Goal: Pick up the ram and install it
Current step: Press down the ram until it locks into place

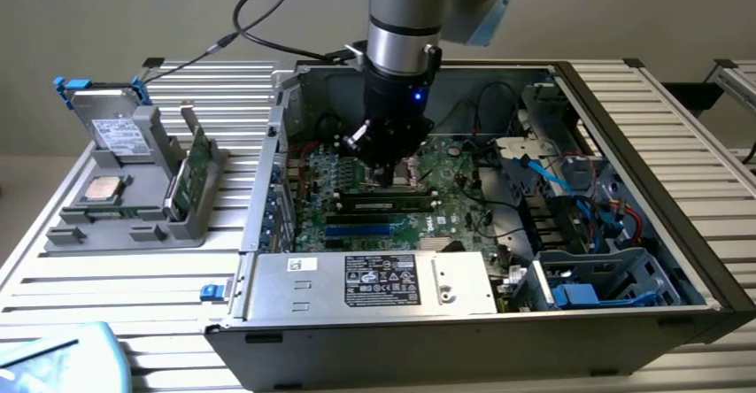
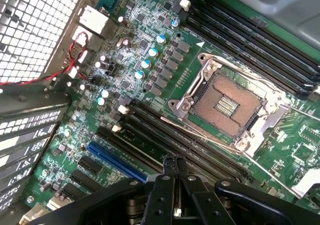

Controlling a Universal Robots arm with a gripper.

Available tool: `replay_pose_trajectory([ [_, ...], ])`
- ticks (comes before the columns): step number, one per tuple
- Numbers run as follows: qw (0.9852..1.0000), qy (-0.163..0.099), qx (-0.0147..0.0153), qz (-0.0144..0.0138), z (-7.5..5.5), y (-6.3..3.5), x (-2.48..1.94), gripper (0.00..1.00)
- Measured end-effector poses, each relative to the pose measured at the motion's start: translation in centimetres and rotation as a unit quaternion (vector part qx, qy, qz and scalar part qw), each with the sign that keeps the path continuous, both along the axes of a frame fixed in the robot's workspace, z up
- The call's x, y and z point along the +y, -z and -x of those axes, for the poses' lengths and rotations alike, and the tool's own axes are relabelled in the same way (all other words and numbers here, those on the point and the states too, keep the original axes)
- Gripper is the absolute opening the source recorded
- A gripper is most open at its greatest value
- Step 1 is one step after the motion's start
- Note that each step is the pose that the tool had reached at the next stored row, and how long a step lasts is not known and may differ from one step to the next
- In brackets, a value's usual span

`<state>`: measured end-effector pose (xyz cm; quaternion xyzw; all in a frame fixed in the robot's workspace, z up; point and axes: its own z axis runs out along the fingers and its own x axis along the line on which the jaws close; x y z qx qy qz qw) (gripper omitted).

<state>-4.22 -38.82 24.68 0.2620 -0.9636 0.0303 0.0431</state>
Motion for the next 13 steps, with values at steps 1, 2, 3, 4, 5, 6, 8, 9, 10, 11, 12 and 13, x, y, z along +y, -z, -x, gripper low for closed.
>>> replay_pose_trajectory([
  [1, 1.0000, 0.004, -0.0005, 0.0000, 0.0, -0.16, 0.00, 0.11],
  [2, 1.0000, 0.008, -0.0009, 0.0000, 0.0, -0.34, 0.00, 0.11],
  [3, 0.9999, 0.012, -0.0011, 0.0001, 0.0, -0.51, 0.00, 0.11],
  [4, 0.9999, 0.015, -0.0012, 0.0001, 0.0, -0.70, 0.00, 0.11],
  [5, 0.9998, 0.018, -0.0012, 0.0000, 0.0, -0.90, 0.00, 0.11],
  [6, 0.9998, 0.021, -0.0013, 0.0000, 0.0, -1.05, 0.00, 0.11],
  [8, 0.9997, 0.025, -0.0012, 0.0000, 0.0, -1.19, -0.04, 0.11],
  [9, 0.9996, 0.027, -0.0012, 0.0000, 0.0, -1.23, -0.08, 0.11],
  [10, 0.9996, 0.028, -0.0012, 0.0000, 0.0, -1.25, -0.12, 0.11],
  [11, 0.9996, 0.030, -0.0012, 0.0001, 0.0, -1.26, -0.17, 0.11],
  [12, 0.9995, 0.031, -0.0012, 0.0000, 0.0, -1.26, -0.23, 0.11],
  [13, 0.9995, 0.033, -0.0013, 0.0000, 0.0, -1.26, -0.28, 0.11],
])
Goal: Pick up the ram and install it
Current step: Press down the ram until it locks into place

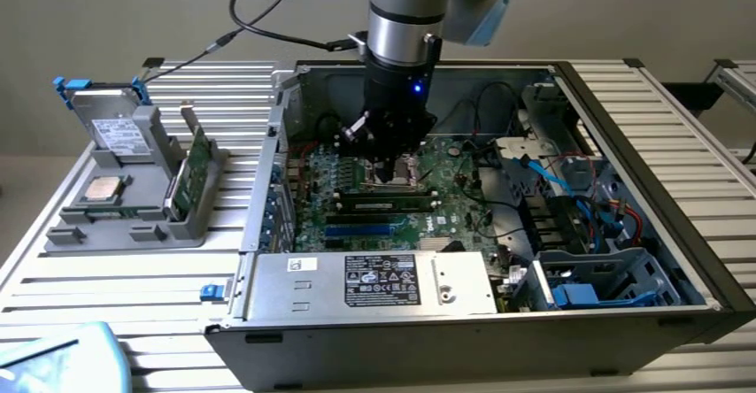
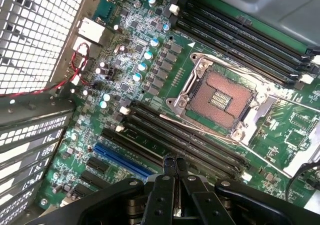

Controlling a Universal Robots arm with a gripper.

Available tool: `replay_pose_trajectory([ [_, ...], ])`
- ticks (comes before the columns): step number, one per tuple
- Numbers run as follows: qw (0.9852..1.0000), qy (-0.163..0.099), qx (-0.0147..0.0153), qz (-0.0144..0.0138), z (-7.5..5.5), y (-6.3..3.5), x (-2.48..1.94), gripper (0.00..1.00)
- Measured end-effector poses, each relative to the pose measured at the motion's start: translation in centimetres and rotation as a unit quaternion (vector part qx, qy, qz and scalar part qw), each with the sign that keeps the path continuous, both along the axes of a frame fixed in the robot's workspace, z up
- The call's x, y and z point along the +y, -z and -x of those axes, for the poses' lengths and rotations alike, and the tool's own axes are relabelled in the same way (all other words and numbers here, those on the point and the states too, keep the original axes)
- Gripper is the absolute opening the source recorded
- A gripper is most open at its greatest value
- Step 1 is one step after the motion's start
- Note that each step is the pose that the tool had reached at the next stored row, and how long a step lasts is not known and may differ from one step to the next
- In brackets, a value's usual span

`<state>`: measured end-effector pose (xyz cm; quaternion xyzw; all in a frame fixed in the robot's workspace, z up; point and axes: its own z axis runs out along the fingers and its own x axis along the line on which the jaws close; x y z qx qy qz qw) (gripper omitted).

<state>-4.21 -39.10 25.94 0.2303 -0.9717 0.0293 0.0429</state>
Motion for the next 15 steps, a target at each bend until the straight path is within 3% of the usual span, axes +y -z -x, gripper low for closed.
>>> replay_pose_trajectory([
  [4, 1.0000, 0.008, -0.0014, 0.0001, 0.00, 0.00, -0.09, 0.11],
  [15, 0.9984, 0.055, -0.0100, -0.0001, 0.00, 0.01, -0.10, 0.11],
])
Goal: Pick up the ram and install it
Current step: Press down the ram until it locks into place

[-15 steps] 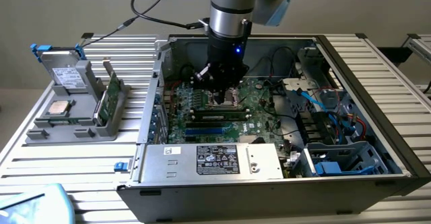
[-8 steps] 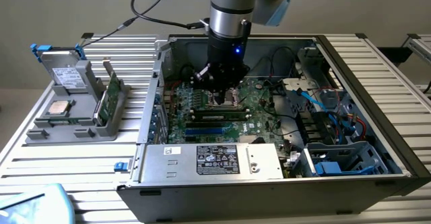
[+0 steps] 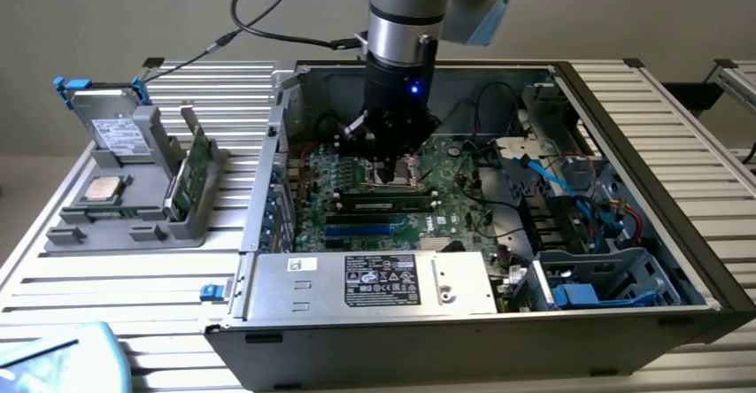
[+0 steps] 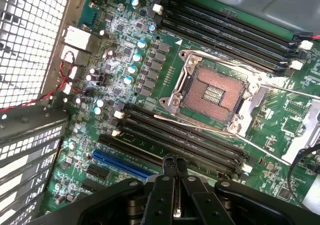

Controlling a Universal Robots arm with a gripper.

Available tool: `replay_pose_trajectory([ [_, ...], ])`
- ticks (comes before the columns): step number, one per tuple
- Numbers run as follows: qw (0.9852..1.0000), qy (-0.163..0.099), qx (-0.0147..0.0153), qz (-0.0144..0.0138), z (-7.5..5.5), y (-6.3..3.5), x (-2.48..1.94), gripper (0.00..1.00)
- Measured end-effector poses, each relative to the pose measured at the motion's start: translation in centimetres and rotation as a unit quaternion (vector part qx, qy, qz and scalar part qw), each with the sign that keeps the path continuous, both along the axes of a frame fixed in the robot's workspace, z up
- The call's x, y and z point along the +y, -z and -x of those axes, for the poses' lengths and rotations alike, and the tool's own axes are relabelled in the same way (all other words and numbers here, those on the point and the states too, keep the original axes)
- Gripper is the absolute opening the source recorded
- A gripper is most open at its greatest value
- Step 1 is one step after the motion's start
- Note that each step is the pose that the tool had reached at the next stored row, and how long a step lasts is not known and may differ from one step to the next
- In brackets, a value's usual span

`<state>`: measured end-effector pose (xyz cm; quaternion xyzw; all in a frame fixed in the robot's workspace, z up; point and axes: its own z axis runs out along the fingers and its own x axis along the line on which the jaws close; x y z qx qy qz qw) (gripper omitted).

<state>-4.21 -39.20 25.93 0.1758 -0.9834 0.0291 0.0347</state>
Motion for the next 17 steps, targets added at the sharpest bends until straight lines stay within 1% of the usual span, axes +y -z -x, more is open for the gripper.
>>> replay_pose_trajectory([
  [4, 0.9998, 0.020, -0.0029, 0.0000, 0.00, 0.00, 0.00, 0.11],
  [9, 0.9989, 0.047, -0.0071, 0.0000, 0.00, 0.00, 0.00, 0.11],
  [13, 0.9975, 0.069, -0.0105, 0.0001, 0.00, 0.00, 0.00, 0.11],
  [17, 0.9956, 0.092, -0.0139, 0.0004, 0.00, 0.00, 0.00, 0.11],
])
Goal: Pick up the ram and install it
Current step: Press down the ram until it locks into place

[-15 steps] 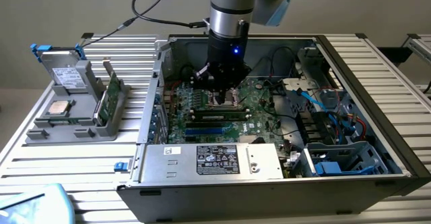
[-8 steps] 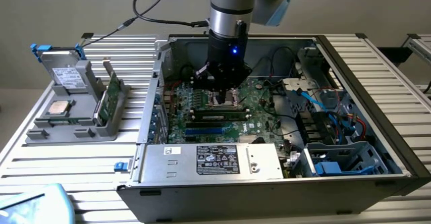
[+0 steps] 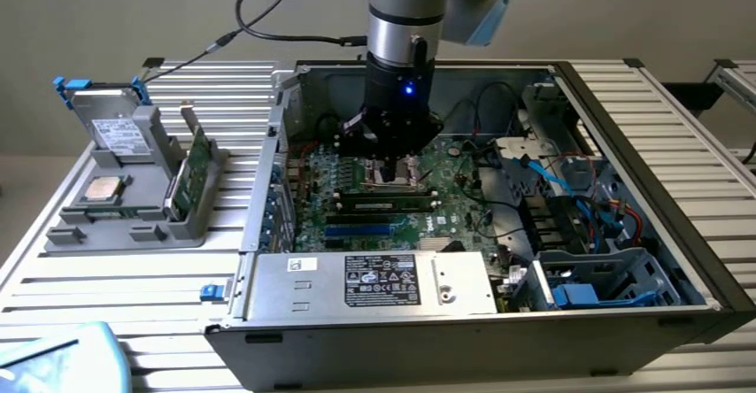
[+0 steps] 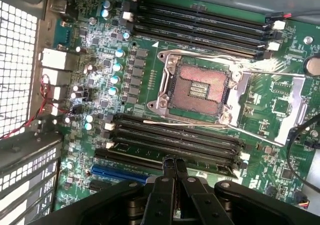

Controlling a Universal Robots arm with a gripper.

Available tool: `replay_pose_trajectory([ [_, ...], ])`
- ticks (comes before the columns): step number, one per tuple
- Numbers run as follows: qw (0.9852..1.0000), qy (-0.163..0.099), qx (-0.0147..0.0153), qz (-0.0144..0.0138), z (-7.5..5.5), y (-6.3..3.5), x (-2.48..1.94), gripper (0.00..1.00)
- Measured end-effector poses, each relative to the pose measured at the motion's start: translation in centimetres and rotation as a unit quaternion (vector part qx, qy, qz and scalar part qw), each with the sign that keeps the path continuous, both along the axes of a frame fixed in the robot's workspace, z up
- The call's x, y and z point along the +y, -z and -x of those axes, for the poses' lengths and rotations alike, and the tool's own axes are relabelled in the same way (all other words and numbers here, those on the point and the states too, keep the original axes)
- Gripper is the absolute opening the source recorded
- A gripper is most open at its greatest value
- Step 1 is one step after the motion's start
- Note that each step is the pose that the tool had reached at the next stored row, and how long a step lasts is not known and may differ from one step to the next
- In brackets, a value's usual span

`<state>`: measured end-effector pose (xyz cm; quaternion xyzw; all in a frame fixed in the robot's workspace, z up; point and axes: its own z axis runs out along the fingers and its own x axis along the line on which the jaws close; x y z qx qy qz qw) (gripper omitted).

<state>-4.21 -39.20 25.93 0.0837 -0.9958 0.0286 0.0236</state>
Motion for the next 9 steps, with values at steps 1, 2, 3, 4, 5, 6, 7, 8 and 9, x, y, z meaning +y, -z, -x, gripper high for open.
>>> replay_pose_trajectory([
  [1, 1.0000, 0.006, -0.0009, 0.0001, 0.00, 0.00, 0.00, 0.11],
  [2, 0.9999, 0.011, -0.0017, 0.0002, 0.00, 0.00, 0.00, 0.11],
  [3, 0.9998, 0.017, -0.0027, 0.0003, 0.00, 0.00, 0.00, 0.11],
  [4, 0.9997, 0.023, -0.0037, 0.0005, 0.00, 0.00, 0.00, 0.11],
  [5, 0.9996, 0.029, -0.0047, 0.0005, 0.00, 0.00, 0.00, 0.11],
  [6, 0.9994, 0.035, -0.0057, 0.0006, 0.00, 0.00, 0.00, 0.11],
  [7, 0.9992, 0.041, -0.0067, 0.0008, 0.00, 0.00, 0.00, 0.11],
  [8, 0.9989, 0.046, -0.0077, 0.0009, 0.00, 0.00, 0.00, 0.11],
  [9, 0.9986, 0.052, -0.0088, 0.0010, 0.00, 0.00, 0.00, 0.11],
])
